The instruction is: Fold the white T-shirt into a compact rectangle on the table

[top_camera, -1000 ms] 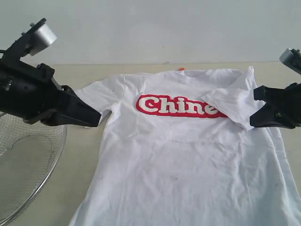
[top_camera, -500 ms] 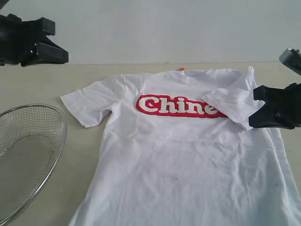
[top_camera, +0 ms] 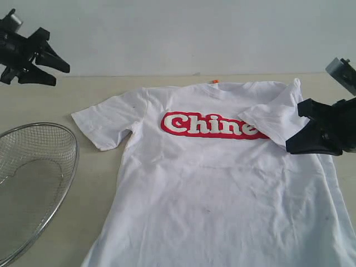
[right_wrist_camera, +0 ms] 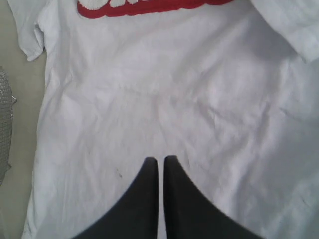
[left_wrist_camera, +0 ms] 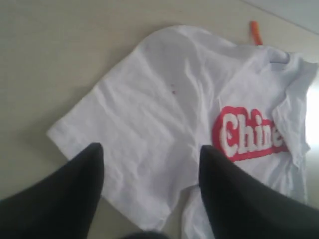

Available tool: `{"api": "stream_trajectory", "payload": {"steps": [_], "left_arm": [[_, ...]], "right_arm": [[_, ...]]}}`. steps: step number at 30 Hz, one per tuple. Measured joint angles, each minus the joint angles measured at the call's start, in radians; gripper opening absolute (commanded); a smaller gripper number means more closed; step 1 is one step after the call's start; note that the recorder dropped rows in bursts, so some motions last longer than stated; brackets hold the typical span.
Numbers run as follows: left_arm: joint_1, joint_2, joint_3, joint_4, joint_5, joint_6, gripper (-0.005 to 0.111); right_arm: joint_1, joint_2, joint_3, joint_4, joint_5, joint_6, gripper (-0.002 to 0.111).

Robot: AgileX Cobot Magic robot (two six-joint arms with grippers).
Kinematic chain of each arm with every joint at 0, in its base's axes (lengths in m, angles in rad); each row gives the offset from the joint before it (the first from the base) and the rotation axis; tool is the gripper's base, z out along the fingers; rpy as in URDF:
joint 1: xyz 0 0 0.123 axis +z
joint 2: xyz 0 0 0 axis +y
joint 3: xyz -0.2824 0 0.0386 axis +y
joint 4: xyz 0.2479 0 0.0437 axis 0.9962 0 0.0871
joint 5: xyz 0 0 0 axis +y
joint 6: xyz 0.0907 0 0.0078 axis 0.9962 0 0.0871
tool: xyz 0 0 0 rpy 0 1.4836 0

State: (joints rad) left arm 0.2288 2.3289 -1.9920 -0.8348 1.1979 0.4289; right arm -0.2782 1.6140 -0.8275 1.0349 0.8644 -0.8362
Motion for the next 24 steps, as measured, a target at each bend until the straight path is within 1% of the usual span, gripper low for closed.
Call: {"api": "stream_trajectory", "payload": {"steps": [3, 12, 20, 22, 24], "left_arm": [[-0.002, 0.063, -0.044, 0.039, 0.013, -0.022, 0.055], [-0.021, 0.126, -0.049, 0.099, 0.0, -0.025, 0.055], [-0.03, 0.182, -0.049, 0.099, -0.075, -0.025, 0.055], [-0.042, 0.188, -0.049, 0.099, -0.097, -0.025, 0.055], [-0.068, 0.195, -0.051, 0.093, -0.117, -0.025, 0.055]], "right_arm": [[0.0, 0.0, 0.0, 0.0, -0.002, 0.0, 0.0], [0.0, 0.0, 0.0, 0.0, -0.004, -0.008, 0.0], [0.0, 0.0, 0.0, 0.0, -0.012, -0.019, 0.0], [0.0, 0.0, 0.0, 0.0, -0.02, -0.019, 0.0], [0.0, 0.0, 0.0, 0.0, -0.024, -0.019, 0.0]]}}
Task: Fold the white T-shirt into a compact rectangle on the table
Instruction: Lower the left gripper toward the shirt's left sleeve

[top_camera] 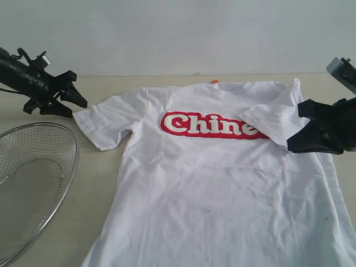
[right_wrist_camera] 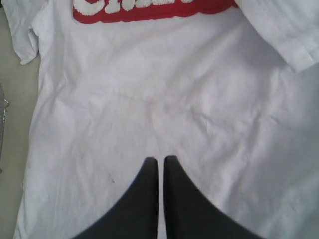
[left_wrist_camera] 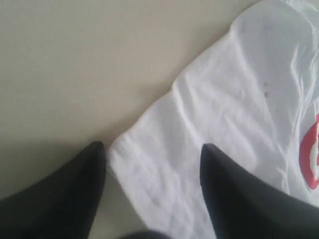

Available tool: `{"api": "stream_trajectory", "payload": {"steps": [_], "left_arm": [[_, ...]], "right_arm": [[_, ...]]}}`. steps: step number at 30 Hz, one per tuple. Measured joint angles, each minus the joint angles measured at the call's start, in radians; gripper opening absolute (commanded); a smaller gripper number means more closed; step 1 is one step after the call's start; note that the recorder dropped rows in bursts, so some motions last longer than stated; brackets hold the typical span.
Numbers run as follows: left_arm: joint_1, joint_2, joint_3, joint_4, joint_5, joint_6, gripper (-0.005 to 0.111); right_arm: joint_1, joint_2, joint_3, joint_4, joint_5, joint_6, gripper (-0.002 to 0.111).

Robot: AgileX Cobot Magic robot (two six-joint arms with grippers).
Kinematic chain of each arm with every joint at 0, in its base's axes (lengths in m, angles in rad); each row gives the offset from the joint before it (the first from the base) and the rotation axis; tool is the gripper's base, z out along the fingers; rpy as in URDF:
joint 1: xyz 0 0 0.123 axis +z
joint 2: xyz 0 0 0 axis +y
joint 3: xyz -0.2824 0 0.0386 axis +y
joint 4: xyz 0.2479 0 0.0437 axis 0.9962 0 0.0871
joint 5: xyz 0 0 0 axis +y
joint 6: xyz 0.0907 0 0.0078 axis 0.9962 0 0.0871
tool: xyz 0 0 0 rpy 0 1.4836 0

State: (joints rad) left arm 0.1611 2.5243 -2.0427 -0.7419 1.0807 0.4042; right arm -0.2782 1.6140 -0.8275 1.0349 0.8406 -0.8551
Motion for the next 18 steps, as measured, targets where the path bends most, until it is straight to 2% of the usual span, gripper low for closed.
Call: {"api": "stream_trajectory", "payload": {"steps": [6, 13, 18], "left_arm": [[-0.009, 0.008, -0.004, -0.016, -0.013, 0.0, 0.052], [-0.009, 0.015, -0.004, -0.004, -0.02, 0.0, 0.015], [-0.009, 0.021, -0.004, -0.002, -0.024, 0.0, 0.013]], "right_arm": [[0.0, 0.0, 0.0, 0.0, 0.0, 0.0, 0.0], [0.0, 0.0, 0.0, 0.0, -0.01, 0.0, 0.0], [0.0, 0.0, 0.0, 0.0, -0.019, 0.0, 0.0]]}}
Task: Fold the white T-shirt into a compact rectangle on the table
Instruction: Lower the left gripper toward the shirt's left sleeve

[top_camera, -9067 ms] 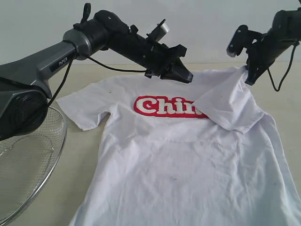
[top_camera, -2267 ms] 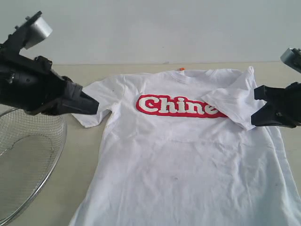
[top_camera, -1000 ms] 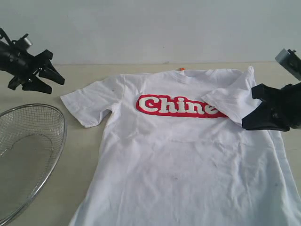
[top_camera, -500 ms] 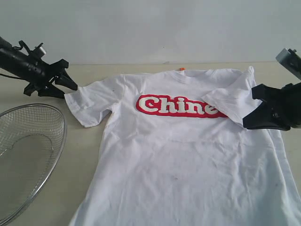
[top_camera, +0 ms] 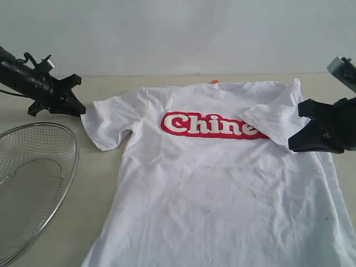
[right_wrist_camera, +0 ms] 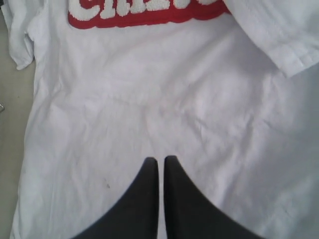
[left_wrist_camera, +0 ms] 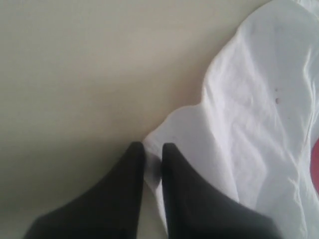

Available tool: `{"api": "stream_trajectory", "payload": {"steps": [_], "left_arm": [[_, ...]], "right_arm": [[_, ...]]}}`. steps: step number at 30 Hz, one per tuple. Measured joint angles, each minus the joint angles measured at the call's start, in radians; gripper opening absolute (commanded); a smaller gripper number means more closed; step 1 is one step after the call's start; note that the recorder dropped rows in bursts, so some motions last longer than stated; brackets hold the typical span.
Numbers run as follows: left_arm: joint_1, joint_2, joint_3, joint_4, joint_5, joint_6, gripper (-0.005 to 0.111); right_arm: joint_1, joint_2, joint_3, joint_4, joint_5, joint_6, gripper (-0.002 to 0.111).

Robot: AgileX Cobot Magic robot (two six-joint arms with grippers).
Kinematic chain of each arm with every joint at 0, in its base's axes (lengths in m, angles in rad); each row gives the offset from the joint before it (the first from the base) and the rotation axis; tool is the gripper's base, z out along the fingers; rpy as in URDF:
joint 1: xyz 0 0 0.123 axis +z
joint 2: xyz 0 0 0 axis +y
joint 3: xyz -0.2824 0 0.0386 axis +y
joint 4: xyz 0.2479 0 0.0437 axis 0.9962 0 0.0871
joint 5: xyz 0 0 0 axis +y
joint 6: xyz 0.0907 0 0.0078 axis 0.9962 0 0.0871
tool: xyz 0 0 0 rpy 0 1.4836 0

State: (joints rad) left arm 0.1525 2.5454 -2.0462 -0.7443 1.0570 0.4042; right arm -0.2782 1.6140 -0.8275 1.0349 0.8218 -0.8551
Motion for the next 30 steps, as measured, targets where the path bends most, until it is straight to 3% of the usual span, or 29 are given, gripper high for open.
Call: {"api": "stream_trajectory", "payload": {"steps": [4, 24, 30], "left_arm": [[0.0, 0.0, 0.0, 0.002, -0.004, 0.0, 0.005], [0.004, -0.141, 0.0, -0.038, -0.018, 0.004, 0.005], [-0.023, -0.151, 0.0, -0.09, -0.008, 0.012, 0.005]], "right_arm": [[0.0, 0.0, 0.0, 0.0, -0.006, 0.0, 0.0], [0.0, 0.0, 0.0, 0.0, -0.022, 0.0, 0.0], [0.0, 0.0, 0.0, 0.0, -0.022, 0.0, 0.0]]}}
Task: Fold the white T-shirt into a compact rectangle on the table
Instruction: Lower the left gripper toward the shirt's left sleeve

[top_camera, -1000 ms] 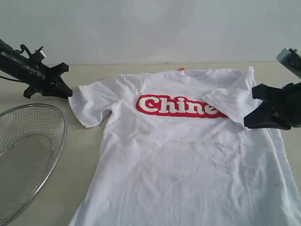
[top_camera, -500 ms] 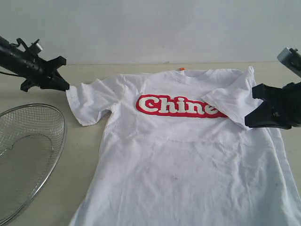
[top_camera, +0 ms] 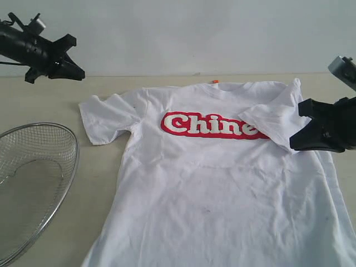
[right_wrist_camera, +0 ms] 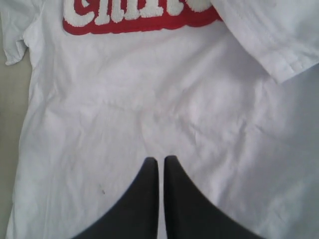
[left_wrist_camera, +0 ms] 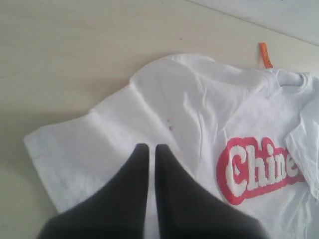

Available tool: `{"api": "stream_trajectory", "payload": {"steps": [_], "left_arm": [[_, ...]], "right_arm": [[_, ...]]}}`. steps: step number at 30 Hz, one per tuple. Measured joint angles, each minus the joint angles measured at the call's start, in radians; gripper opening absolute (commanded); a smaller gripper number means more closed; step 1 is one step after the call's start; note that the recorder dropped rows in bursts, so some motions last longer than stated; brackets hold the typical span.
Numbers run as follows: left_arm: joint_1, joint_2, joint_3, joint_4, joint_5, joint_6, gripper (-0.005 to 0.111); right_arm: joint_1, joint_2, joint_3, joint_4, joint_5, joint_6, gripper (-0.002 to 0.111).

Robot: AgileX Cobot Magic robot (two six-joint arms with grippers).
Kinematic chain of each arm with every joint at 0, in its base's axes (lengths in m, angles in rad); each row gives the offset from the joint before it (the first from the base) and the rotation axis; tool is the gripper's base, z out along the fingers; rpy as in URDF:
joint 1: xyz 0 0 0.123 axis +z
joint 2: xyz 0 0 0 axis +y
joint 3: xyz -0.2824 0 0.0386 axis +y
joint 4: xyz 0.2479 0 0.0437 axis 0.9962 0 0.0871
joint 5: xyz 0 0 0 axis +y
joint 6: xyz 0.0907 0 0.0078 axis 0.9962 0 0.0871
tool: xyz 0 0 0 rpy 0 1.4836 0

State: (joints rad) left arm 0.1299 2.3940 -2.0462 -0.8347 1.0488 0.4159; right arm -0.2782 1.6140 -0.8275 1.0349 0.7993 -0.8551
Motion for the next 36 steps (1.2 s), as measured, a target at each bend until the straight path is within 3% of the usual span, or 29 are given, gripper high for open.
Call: {"api": "stream_trajectory", "payload": {"steps": [6, 8, 12, 13, 19, 36], "left_arm": [[-0.031, 0.0, 0.0, 0.028, -0.026, 0.016, 0.008], [-0.032, 0.0, 0.0, 0.096, -0.053, -0.005, 0.019], [-0.032, 0.012, 0.0, 0.2, -0.103, -0.016, 0.054], [-0.032, 0.021, 0.0, 0.212, -0.126, -0.016, 0.057], [-0.032, 0.06, 0.0, 0.217, -0.226, 0.003, 0.057], [-0.032, 0.124, 0.0, 0.105, -0.275, 0.106, 0.057]], "right_arm": [[0.0, 0.0, 0.0, 0.001, -0.002, 0.0, 0.0], [0.0, 0.0, 0.0, 0.001, -0.002, 0.0, 0.0], [0.0, 0.0, 0.0, 0.001, 0.0, 0.0, 0.0], [0.0, 0.0, 0.0, 0.001, 0.002, 0.0, 0.0], [0.0, 0.0, 0.0, 0.001, 0.006, 0.0, 0.0], [0.0, 0.0, 0.0, 0.001, 0.018, 0.0, 0.0]]}}
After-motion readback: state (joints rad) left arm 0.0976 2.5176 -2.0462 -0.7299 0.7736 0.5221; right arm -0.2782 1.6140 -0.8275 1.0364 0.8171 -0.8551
